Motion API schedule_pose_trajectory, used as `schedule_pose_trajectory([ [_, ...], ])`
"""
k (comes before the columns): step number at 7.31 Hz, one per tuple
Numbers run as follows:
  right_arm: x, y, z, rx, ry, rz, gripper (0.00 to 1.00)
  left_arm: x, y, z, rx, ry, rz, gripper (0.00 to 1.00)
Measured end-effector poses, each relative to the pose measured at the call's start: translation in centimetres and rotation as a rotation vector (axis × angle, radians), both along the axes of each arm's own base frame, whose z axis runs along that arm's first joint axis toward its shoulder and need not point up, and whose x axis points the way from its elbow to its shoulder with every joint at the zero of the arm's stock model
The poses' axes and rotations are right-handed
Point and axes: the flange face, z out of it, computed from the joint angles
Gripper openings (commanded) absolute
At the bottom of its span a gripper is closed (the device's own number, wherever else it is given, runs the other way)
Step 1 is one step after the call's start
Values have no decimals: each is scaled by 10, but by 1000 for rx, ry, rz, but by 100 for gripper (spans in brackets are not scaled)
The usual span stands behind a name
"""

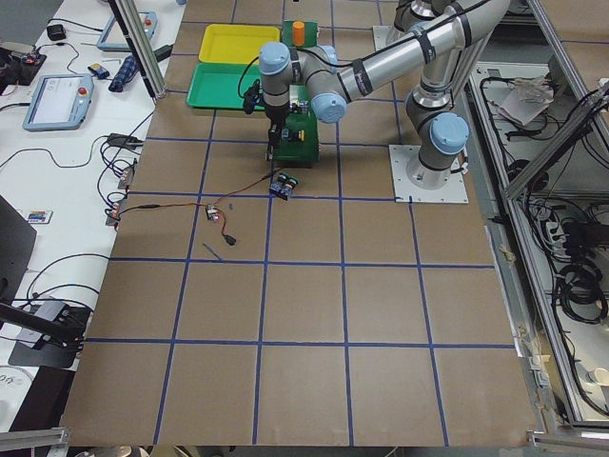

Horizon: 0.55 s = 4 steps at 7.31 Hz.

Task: Sort buttons by color to trays
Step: 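Move the left gripper back and grasp a yellow push-button switch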

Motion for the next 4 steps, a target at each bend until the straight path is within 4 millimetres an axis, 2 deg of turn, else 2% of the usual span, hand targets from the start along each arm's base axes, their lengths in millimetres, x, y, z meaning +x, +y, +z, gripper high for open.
schedule_pose_trajectory([
  [1,0,0,0,0,0,0,100,29,-8,-5,-7,0,82,100],
  [2,0,0,0,1,0,0,100,47,-17,-16,-16,-4,171,100],
  [4,0,0,0,1,1,0,100,60,-30,-49,9,-2,387,100],
])
